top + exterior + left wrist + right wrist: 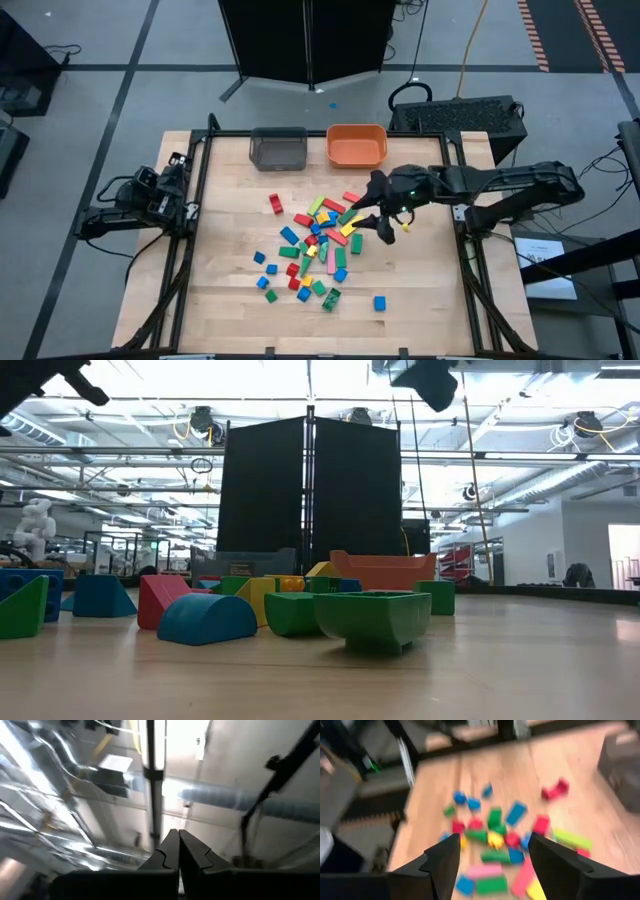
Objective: Sort blocks by size
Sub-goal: Put the large green block into the orange bin
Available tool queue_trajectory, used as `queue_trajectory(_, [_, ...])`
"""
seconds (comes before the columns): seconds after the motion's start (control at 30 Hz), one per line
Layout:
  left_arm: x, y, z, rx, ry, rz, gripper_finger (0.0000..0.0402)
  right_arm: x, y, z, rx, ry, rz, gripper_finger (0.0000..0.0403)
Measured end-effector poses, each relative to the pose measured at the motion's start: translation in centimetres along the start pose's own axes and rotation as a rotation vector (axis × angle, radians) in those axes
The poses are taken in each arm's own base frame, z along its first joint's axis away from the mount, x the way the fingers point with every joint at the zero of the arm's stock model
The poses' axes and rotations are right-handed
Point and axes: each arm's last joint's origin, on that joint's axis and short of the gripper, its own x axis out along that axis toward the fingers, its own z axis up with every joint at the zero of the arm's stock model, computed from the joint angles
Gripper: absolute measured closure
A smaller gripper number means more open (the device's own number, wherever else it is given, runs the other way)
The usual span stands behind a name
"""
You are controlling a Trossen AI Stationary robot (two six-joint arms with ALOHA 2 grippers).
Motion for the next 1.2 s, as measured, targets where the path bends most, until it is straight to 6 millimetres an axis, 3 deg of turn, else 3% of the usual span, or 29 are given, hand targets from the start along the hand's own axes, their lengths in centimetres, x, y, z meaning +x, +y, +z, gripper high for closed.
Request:
queue_trajectory(0.13, [0.0, 0.0, -0.2, -0.001, 0.027, -0.007, 0.0402, 0.7, 0.2, -0.5, -0.036, 0.110, -0.077, 0.0174])
queue_trajectory(0.3, [0.0, 0.0, -0.2, 0.000, 0.029, -0.023, 0.0402, 2.6, 0.5, -2.9, -0.164, 0.339, -0.137, 0.0174])
queue_trajectory(0.4, [0.0, -0.1, -0.3, -0.028, 0.033, -0.037, 0.0402, 4.0, 0.6, -3.9, -0.145, 0.432, -0.152, 0.0174])
queue_trajectory(0.67, [0.0, -0.2, -0.4, -0.060, 0.052, -0.070, 0.0402, 7.1, -0.4, -5.4, 0.208, 0.474, -0.379, 0.0174])
queue_trajectory(0.87, [0.3, -0.3, -0.2, -0.106, 0.068, -0.083, 0.0402, 7.7, -1.0, -6.5, 0.621, 0.461, -0.583, 0.0174])
queue_trajectory(1.2, [0.9, 0.2, -2.7, -0.102, 0.461, 0.042, 0.0359, 8.4, -0.6, -7.0, 0.890, 0.399, -0.663, 0.0168])
